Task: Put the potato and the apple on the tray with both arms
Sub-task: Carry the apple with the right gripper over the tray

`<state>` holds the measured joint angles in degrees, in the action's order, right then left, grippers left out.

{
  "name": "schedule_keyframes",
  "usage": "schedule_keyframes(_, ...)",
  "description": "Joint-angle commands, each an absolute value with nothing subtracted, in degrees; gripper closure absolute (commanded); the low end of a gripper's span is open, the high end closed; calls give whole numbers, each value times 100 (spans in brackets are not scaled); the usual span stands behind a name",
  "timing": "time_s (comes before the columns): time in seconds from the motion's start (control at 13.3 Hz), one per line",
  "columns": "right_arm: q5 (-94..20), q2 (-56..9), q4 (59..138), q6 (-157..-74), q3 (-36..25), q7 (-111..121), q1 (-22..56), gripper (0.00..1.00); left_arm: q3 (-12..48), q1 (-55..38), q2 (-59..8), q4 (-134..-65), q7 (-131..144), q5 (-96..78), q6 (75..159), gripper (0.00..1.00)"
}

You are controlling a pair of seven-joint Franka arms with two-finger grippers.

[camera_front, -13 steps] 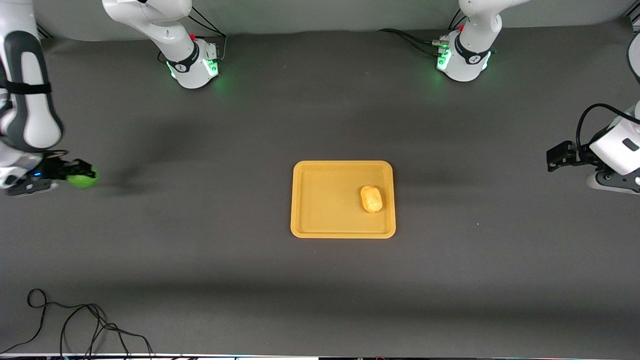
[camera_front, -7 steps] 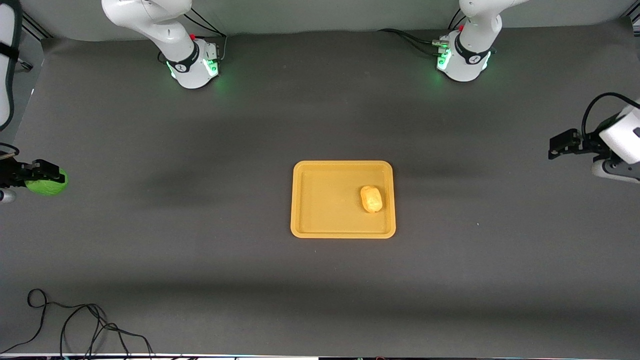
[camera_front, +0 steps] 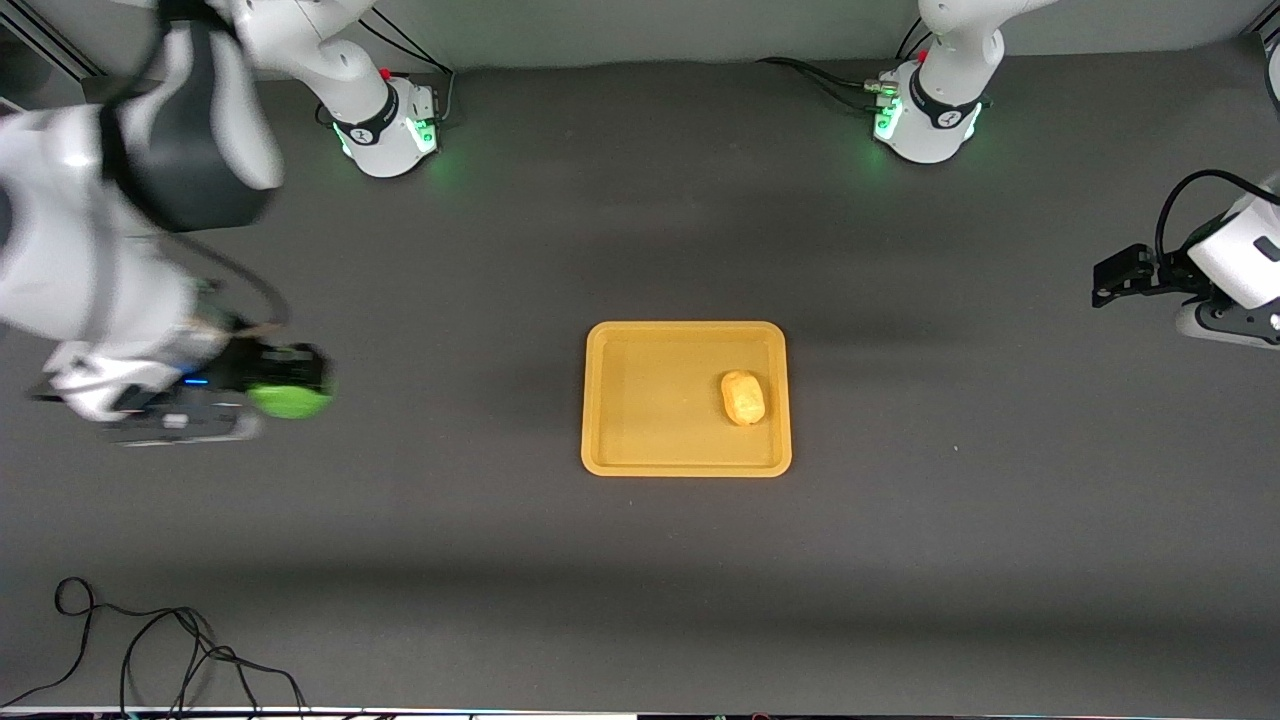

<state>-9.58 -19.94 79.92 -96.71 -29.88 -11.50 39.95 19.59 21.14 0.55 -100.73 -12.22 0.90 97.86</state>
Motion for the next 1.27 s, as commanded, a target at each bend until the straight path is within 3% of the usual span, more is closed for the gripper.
schedule_keyframes(0.0,-1500,-3169,6797,-9518,-3085,-2744,4603,71,1942,2057,-17,-10081,-1073,245,10036,0)
schedule_keyframes(0.3,-1732,-4621,5091,-9728,-2060,-5216,4834,71,1942,2101,-123,-9967,-1090,203,9949,0)
schedule_keyframes(0.45,-1670,-4894,5106,-10202,-1759,-5597,5026,71,1934,2144,-123,-9827,-1186,141,9845,0)
schedule_keyframes(0.9,-1433,-6133,5159,-11416,-1714,-5537,5212,71,1802,2180,-132,-9791,-1204,-457,9782,0)
schedule_keyframes(1.2,-1433,-6214,5334,-11496,-1705,-5467,5203,70,1784,2206,-79,-9634,-1749,-474,9704,0)
